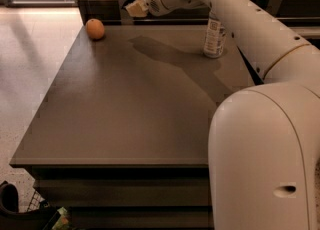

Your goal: Move rxbar chocolate near orange

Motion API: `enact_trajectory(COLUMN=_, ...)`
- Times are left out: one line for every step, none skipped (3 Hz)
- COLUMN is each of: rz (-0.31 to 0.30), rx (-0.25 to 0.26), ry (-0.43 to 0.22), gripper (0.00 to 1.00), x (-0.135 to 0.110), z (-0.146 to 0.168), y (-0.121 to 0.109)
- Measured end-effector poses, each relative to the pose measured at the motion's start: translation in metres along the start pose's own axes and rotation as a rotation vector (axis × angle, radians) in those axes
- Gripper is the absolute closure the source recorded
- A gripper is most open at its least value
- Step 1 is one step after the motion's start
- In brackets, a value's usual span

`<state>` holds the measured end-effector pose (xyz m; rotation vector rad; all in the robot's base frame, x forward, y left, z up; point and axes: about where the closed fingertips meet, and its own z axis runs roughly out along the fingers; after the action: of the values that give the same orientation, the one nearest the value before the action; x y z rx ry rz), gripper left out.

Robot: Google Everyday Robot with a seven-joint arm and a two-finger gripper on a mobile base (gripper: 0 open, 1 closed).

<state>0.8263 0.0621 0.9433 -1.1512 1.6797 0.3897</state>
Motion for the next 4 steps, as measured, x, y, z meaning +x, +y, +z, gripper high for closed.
enact_trajectory(rz=0.061, rx=-0.016, ry=0.024, gripper=1.0, x=0.008, z=0.022, y=0.013)
enact_trajectory(rz=0.184, rx=-0.04, ry=0.006, gripper=1.0, x=0.037, z=0.058, y=0.022)
enact_trajectory(rz=0.237, rx=-0.039, ry=-0.027, gripper=1.0, x=0.049, z=0.074, y=0.022)
enact_trajectory(rz=0.24, rx=-0.044, ry=-0.028, gripper=0.78, x=0.051, z=0.078, y=0.025)
